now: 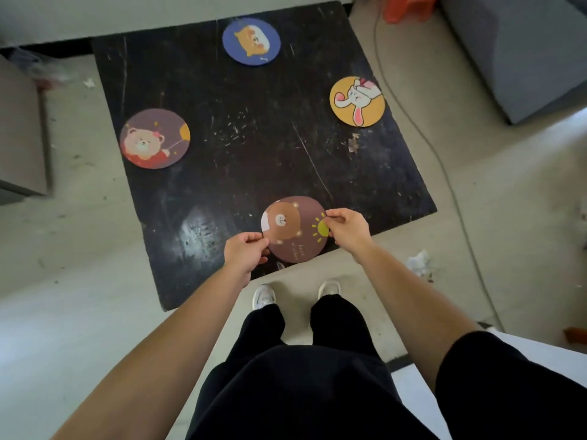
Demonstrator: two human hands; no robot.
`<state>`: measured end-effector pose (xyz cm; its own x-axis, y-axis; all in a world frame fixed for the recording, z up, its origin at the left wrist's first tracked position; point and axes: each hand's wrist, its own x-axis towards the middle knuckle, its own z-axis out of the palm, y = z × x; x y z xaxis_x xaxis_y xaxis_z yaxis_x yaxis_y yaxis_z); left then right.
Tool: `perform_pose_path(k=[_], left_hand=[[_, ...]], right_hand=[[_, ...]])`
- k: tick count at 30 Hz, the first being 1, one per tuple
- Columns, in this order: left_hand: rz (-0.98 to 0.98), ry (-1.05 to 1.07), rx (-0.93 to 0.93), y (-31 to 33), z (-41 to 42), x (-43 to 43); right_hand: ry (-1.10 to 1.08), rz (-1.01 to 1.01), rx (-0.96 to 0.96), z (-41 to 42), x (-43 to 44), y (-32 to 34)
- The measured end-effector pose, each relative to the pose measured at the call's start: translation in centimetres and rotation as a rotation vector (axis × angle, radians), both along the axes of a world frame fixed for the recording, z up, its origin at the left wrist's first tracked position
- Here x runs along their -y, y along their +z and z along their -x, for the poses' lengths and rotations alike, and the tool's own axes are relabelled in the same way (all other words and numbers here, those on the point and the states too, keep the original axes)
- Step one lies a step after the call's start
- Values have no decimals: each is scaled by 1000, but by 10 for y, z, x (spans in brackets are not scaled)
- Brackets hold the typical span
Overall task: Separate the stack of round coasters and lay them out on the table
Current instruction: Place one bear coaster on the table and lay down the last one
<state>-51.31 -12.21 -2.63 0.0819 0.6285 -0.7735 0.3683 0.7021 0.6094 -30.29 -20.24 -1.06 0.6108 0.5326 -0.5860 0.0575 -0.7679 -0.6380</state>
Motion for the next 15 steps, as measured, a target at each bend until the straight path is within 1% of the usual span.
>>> perform_pose_path(k=[6, 9, 15], left_hand=[[2, 58, -73, -20, -18, 2], [17, 112, -139, -27, -23, 7], [21, 170, -198, -32, -29, 13]], right_hand=[[69, 60, 4, -18, -11, -26], [125, 85, -5, -23, -13, -36], [204, 101, 82, -36, -8, -48]])
